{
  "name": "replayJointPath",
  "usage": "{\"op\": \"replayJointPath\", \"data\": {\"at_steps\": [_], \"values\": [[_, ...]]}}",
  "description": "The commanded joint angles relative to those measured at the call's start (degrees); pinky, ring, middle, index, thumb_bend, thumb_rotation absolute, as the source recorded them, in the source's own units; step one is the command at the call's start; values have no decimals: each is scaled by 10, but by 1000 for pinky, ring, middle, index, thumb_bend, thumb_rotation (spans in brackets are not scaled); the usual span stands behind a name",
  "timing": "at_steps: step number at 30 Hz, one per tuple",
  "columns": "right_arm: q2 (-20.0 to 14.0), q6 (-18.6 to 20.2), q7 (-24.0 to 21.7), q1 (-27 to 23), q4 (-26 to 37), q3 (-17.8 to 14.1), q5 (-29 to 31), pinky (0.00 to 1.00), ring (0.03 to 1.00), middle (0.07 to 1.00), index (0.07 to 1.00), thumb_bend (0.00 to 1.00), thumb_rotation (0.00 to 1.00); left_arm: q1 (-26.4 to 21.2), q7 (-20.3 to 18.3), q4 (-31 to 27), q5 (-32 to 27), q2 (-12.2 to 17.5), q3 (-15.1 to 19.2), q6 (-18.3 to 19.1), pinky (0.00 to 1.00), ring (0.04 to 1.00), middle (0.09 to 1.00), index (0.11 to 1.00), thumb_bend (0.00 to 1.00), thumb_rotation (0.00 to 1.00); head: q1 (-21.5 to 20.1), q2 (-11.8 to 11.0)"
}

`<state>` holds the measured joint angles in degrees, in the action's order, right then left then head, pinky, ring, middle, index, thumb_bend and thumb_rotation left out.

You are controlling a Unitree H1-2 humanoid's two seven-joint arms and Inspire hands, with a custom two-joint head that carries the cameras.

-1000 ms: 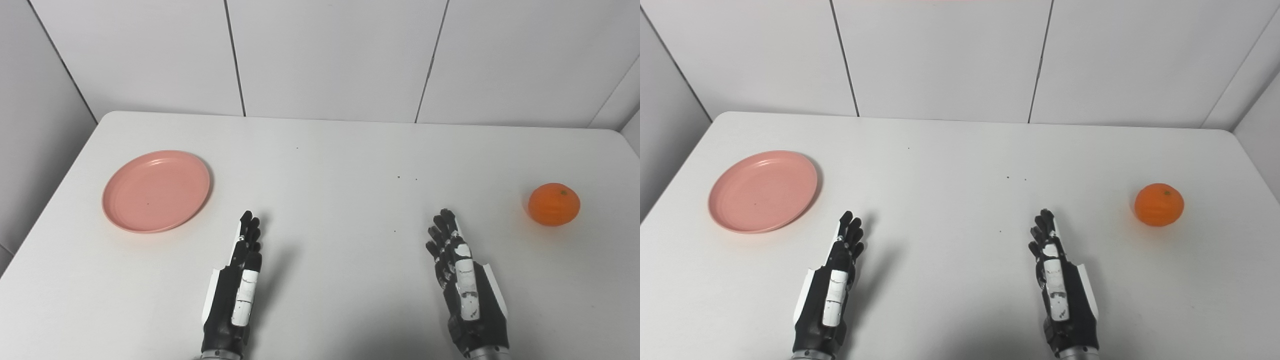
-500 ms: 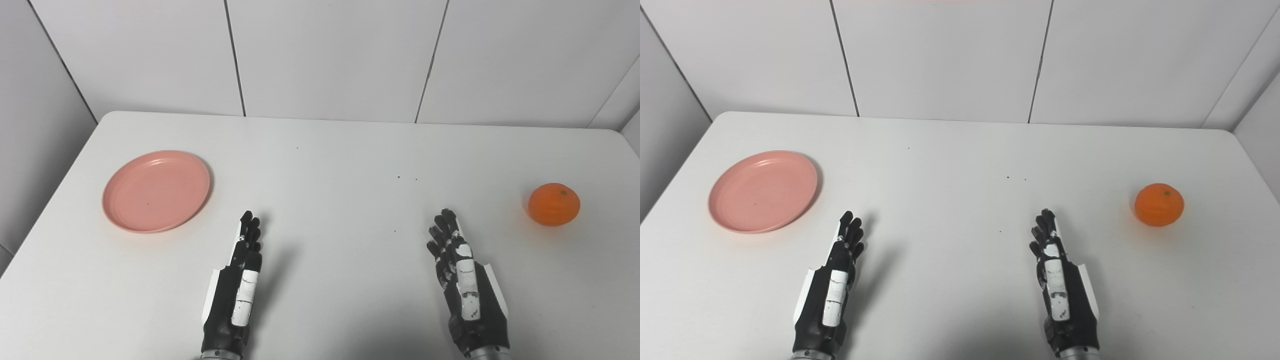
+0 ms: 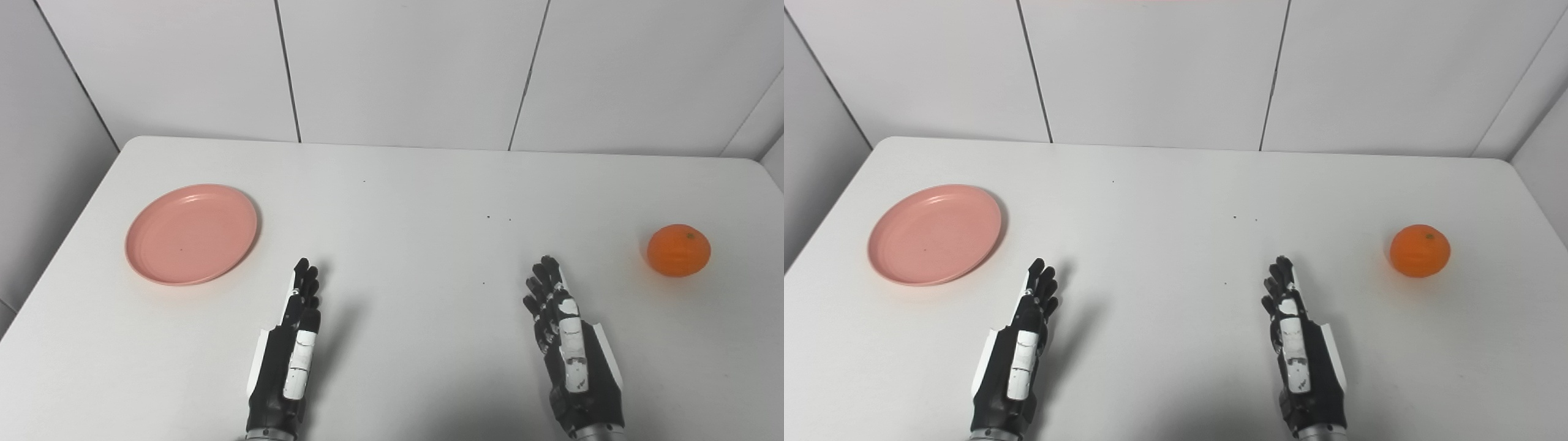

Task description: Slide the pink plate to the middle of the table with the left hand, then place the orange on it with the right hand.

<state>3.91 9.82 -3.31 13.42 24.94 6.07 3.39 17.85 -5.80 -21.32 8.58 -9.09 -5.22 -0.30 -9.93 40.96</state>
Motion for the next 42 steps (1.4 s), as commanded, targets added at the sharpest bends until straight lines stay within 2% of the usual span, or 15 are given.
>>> {"op": "replayJointPath", "data": {"at_steps": [1, 15, 19, 23, 25, 32, 34, 41, 42], "values": [[-7, -57, 0, 139, 34, 12, 1, 1000, 1000, 1000, 1000, 915, 995, 142, -13, -37, -4, 61, 5, -4, 1000, 1000, 1000, 1000, 914, 1000, 1, 1], [-6, -56, 1, 139, 36, 12, 0, 1000, 1000, 1000, 1000, 895, 986, 143, -14, -37, -8, 61, 5, -6, 1000, 1000, 1000, 1000, 901, 1000, 0, 2], [-10, -58, -1, 143, 35, 11, 2, 1000, 1000, 1000, 1000, 895, 978, 147, -12, -35, -4, 59, 2, -9, 1000, 1000, 1000, 1000, 909, 1000, 16, -10], [-18, -65, -8, 145, 30, 5, 10, 1000, 1000, 1000, 1000, 889, 985, 150, -7, -24, 2, 53, -4, -20, 1000, 1000, 1000, 1000, 917, 1000, 47, -26], [-25, -79, -14, 143, 18, -4, 20, 1000, 1000, 1000, 1000, 887, 985, 149, 0, -12, 19, 49, -11, -30, 1000, 997, 1000, 1000, 931, 1000, 77, -42], [-38, -96, -35, 138, -11, -31, 47, 1000, 1000, 1000, 1000, 882, 1000, 141, 23, 18, 46, 34, -23, -53, 936, 972, 998, 993, 953, 1000, 121, -69], [-41, -103, -41, 136, -20, -38, 51, 1000, 1000, 1000, 1000, 876, 1000, 141, 29, 26, 53, 32, -30, -59, 918, 965, 992, 986, 950, 1000, 141, -84], [-39, -113, -57, 131, -43, -55, 59, 1000, 1000, 1000, 1000, 889, 1000, 136, 49, 49, 61, 32, -45, -75, 868, 942, 976, 969, 942, 1000, 161, -111], [-38, -117, -58, 130, -48, -57, 59, 1000, 1000, 1000, 1000, 890, 1000, 135, 52, 54, 60, 32, -46, -77, 866, 942, 975, 968, 943, 999, 165, -121]]}}
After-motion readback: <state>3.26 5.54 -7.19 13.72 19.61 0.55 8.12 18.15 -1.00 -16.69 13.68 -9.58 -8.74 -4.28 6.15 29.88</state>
